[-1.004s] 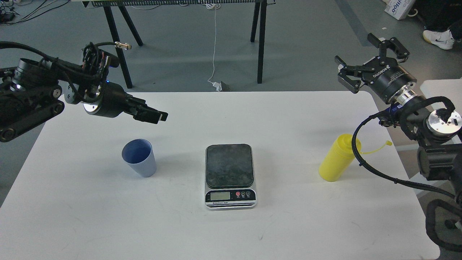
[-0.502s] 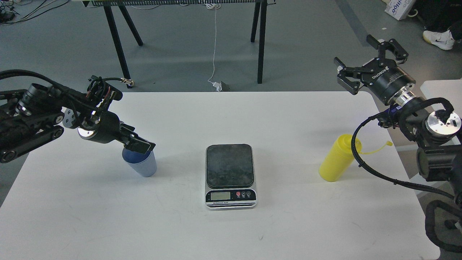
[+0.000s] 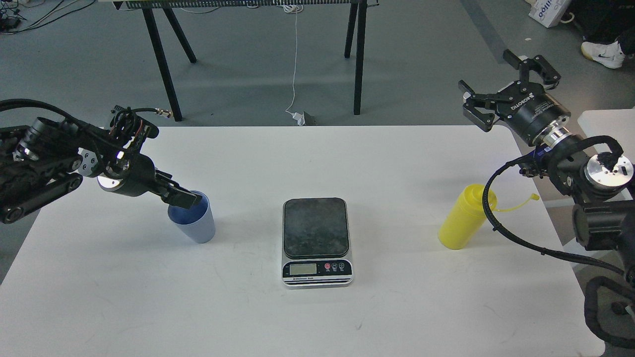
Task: Pour seasoning into cup on scale with both arms
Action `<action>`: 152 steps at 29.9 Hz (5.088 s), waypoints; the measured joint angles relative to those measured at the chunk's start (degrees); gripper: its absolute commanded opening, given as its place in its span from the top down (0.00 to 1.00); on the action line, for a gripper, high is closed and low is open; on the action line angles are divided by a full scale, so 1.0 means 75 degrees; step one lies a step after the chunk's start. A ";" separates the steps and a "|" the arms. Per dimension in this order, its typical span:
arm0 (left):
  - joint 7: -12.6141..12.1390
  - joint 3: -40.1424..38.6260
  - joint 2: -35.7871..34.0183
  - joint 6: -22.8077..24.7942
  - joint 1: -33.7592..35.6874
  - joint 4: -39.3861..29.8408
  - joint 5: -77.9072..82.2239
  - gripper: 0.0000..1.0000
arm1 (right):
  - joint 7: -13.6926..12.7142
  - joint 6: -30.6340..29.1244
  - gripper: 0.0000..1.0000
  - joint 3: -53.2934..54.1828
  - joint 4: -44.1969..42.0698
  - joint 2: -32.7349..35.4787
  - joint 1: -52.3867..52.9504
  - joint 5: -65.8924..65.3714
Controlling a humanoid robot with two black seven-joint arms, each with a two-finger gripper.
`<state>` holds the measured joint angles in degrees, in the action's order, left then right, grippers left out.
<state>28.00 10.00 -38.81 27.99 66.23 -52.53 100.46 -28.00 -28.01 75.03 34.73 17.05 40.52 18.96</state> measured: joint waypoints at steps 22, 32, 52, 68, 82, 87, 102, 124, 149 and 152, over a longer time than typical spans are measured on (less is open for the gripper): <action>0.0000 0.0108 0.0300 0.0002 -0.0422 0.0520 -0.0001 0.69 | 0.0000 0.0004 0.00 0.0017 -0.0001 0.0055 -0.0034 -0.0001; 0.0000 0.0087 0.0299 0.0002 -0.0426 0.0513 -0.0034 0.98 | 0.0000 0.0004 0.00 0.0040 -0.0002 0.0070 -0.0036 -0.0002; -0.0001 -0.0171 0.0315 -0.0002 0.1232 0.0190 -0.2449 1.00 | 0.0000 0.1362 0.00 0.0042 -0.0504 0.0032 0.2130 -0.0009; -0.0001 0.0364 0.2631 0.0002 0.1092 -0.0276 -0.1719 0.99 | 0.0000 0.1462 0.00 -0.0033 -0.1514 0.0184 0.3263 -0.0009; -0.0001 0.0323 0.2649 0.0002 0.0875 0.0031 -0.1646 0.96 | 0.0000 0.1449 0.00 -0.0032 -0.1514 0.0177 0.3094 -0.0009; -0.0001 0.0327 0.2731 0.0002 0.0747 0.0103 -0.1646 0.92 | 0.0000 0.1440 0.00 -0.0027 -0.1511 0.0181 0.2972 -0.0009; -0.0001 0.0258 0.2753 0.0001 0.0671 0.0114 -0.1747 0.49 | 0.0000 0.1413 0.00 -0.0008 -0.1490 0.0201 0.2732 -0.0009; 0.0000 -0.0977 0.1737 0.0001 0.1358 0.0093 -0.4379 0.10 | 0.0000 0.1527 0.00 -0.0897 -0.1131 0.0223 0.3102 -0.0014; -0.0001 -0.2603 0.1719 0.0002 0.0034 0.3553 -1.0884 0.08 | 0.0000 0.0890 0.00 0.1727 0.3850 0.2159 -0.4939 0.3582; -0.0001 -0.2621 0.1737 0.0002 -0.0131 0.3573 -1.0907 0.08 | 0.0000 0.0437 0.00 0.1460 0.3941 0.2140 -0.5857 0.3578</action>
<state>28.00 -9.65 -25.78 28.01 65.25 -25.74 18.66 -28.00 -24.74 85.98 64.28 33.09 -3.41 45.79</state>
